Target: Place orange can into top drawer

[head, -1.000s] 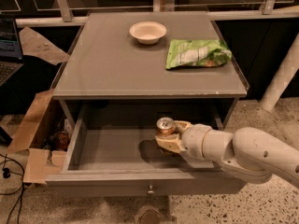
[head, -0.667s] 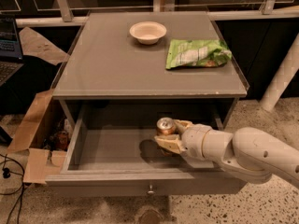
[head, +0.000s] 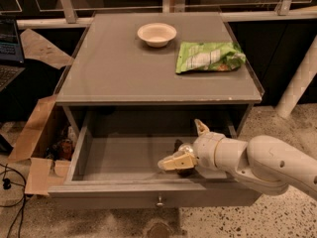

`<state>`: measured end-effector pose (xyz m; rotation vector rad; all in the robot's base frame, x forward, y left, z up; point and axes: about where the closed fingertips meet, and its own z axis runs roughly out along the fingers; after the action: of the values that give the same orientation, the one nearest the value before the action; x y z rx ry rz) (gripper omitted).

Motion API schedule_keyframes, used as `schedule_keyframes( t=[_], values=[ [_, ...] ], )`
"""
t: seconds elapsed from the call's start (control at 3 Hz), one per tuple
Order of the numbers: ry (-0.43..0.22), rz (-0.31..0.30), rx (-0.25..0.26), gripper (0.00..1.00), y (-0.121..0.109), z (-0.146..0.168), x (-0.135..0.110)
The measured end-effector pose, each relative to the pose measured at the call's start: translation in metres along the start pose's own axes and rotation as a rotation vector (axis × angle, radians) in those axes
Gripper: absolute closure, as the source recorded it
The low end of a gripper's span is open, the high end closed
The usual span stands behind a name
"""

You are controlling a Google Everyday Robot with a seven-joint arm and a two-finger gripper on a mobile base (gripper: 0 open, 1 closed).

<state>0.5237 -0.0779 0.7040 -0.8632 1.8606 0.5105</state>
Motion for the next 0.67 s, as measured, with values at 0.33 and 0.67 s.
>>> schedule_keyframes(
  t=[0.33, 0.67],
  values=[
    [-0.030, -0.004, -0.018, 0.00, 0.0013, -0.0019, -0.0011],
    [-0.050, 0.002, -0.024, 0.00, 0.0017, -0.0054, 0.0006]
  ],
)
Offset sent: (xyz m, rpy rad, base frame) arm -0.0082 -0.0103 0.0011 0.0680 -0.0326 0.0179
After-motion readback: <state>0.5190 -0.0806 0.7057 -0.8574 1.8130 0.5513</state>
